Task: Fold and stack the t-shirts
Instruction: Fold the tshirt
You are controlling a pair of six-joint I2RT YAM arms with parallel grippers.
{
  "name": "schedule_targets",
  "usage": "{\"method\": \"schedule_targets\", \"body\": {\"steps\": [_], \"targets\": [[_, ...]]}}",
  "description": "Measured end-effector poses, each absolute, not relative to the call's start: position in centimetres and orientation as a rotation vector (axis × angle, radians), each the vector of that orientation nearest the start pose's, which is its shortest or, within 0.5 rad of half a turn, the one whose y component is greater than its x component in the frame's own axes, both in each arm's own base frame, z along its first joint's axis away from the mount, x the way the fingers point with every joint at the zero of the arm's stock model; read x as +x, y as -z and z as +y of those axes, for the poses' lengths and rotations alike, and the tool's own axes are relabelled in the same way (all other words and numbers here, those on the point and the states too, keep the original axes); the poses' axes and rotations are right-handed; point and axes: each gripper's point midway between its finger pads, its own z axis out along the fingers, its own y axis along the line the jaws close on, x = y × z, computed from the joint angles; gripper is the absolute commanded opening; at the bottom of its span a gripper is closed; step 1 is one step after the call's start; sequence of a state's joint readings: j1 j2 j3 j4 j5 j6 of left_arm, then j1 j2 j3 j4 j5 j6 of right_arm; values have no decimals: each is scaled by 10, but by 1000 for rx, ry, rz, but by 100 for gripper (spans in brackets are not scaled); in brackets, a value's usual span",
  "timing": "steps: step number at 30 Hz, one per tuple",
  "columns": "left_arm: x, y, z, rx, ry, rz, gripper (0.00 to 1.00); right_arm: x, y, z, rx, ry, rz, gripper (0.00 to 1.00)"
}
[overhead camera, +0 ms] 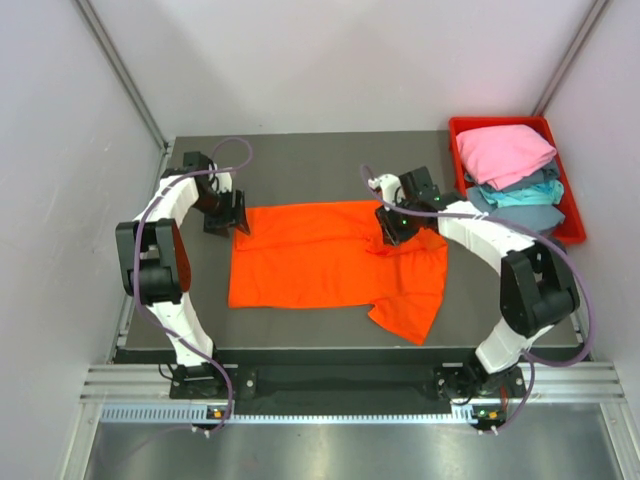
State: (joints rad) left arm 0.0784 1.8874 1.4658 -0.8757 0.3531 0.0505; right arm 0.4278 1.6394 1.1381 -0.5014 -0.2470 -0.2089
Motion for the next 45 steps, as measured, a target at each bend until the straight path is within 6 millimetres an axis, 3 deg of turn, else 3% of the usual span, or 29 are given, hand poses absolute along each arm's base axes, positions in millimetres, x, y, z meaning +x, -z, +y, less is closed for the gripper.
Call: {"method": "schedule_targets", "body": {"steps": [1,2,7,9,12,17,20,29,32,35,38,39,43,45], "targets": [[379,-77,-29,29,476,2809,69,338,-88,188,-876,-390,2409,47],[378,-77,-29,29,477,2810,69,346,-94,187,-860,-378,2398,49],[382,-82,-29,26,470,2802,70,406,-123,177,-744,-308,2305,50],[390,-89,-27,33,458,2782,70,427,-121,165,-693,-277,2302,49],[407,-99,-22,50,419,2744,70,446,-100,142,-629,-235,2351,49],[425,-95,-9,46,364,2739,70,454,-57,101,-536,-167,2470,48],[426,-82,2,10,352,2768,70,456,-49,84,-494,-142,2498,48],[431,-34,13,-44,362,2875,70,463,-38,75,-469,-126,2516,48],[439,-33,13,-40,359,2874,68,464,-29,75,-469,-125,2533,47],[450,-31,14,-38,356,2863,59,470,-30,74,-464,-111,2526,44],[460,-30,13,-26,356,2851,42,474,-29,72,-460,-97,2527,39],[462,-29,13,-23,359,2850,27,475,-29,72,-458,-94,2524,34],[472,-26,7,2,379,2835,4,480,-29,70,-452,-73,2519,19],[475,-26,3,10,394,2830,0,482,-29,69,-450,-65,2517,11]]}}
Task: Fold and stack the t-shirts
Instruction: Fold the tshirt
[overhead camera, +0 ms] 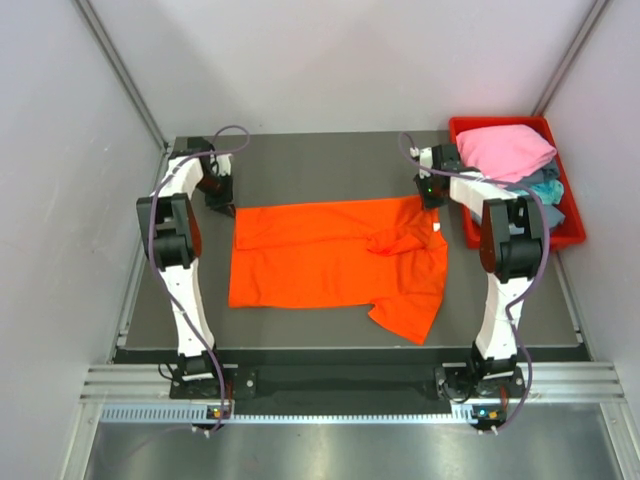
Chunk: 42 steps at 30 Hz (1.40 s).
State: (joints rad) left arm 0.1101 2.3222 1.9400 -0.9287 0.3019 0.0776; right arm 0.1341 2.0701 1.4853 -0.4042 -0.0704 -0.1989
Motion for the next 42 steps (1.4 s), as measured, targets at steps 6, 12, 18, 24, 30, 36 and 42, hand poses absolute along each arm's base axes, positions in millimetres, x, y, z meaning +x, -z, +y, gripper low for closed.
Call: {"method": "schedule_targets", "body": {"steps": [6,12,18,24,30,36,42], "targets": [[480,-26,-4,28,429,2818,0,485,-29,68,-445,-48,2514,3],[485,-31,0,3,384,2809,52,485,-29,70,-453,-34,2512,4],[485,-32,15,-36,305,2809,53,485,-29,71,-459,-15,2511,4],[475,-32,17,-72,325,2822,52,486,-30,73,-464,-2,2507,4],[469,-36,12,-88,347,2825,52,486,-30,76,-471,2,2504,3],[472,-52,6,-74,353,2793,52,486,-30,79,-479,-1,2500,3],[472,-56,-3,-54,326,2789,52,486,-30,80,-481,-2,2499,2]]}}
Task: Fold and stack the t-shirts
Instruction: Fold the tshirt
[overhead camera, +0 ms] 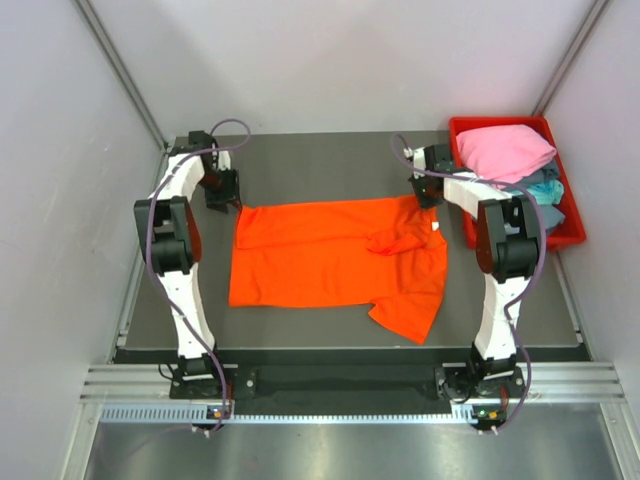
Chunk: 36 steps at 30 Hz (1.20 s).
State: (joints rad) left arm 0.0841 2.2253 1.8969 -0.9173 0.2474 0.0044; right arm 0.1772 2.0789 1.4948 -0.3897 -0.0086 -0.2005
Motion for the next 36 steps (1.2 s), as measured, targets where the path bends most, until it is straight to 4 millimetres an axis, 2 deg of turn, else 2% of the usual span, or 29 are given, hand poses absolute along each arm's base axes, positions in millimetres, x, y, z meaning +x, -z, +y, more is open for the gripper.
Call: {"method": "schedule_targets", "body": {"steps": [4,8,15,26,31,36], "targets": [[476,-57,-1,-51,219,2791,52,486,-30,81,-482,-1,2498,2],[487,-68,5,-51,107,2752,52,486,-30,81,-484,-2,2498,2],[490,-82,21,-102,-21,2712,51,486,-30,82,-485,-2,2497,2],[479,-71,-13,-46,185,2752,47,486,-30,82,-485,0,2497,2],[479,-67,-16,-41,207,2759,43,486,-30,82,-486,3,2497,2],[476,-50,-16,-46,212,2797,43,486,-30,82,-485,4,2497,2]]}}
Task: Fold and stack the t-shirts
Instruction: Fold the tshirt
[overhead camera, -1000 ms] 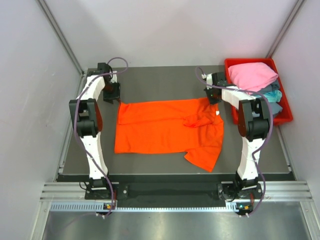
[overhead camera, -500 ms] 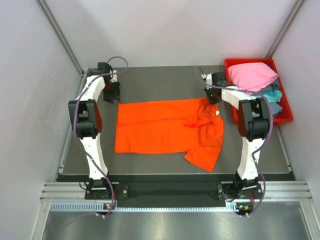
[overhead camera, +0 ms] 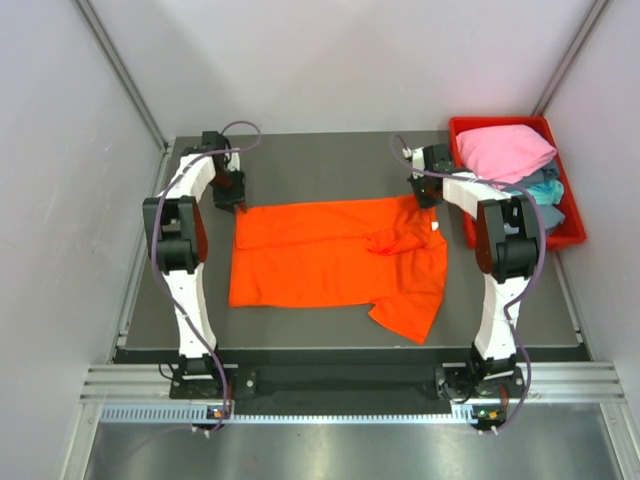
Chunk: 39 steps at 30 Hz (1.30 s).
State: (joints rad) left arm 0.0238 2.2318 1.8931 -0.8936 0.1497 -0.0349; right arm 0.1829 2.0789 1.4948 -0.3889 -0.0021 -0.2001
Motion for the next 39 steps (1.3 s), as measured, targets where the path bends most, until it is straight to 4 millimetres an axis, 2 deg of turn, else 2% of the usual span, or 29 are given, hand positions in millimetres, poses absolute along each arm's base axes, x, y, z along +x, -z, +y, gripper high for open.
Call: {"method": "schedule_targets", "body": {"steps": [2,5,6,8,9,14,22,32,39], "targets": [[476,-45,-16,-48,212,2808,43,486,-30,82,-485,5,2497,2],[475,-41,-16,-49,213,2817,34,486,-30,82,-484,4,2497,2],[475,-39,-16,-48,213,2820,20,486,-30,82,-485,4,2497,2],[475,-39,-16,-52,213,2821,2,486,-30,82,-485,5,2497,1],[475,-37,-16,-49,213,2823,0,486,-30,82,-485,5,2497,0],[476,-29,-15,-47,209,2839,0,486,-30,82,-494,3,2496,0],[497,-30,-13,-46,192,2803,0,497,-30,88,-512,-21,2486,0],[527,-32,-6,-49,139,2744,0,525,-32,89,-498,19,2446,0],[552,-34,1,-56,82,2678,0,548,-41,89,-478,47,2399,0]]}}
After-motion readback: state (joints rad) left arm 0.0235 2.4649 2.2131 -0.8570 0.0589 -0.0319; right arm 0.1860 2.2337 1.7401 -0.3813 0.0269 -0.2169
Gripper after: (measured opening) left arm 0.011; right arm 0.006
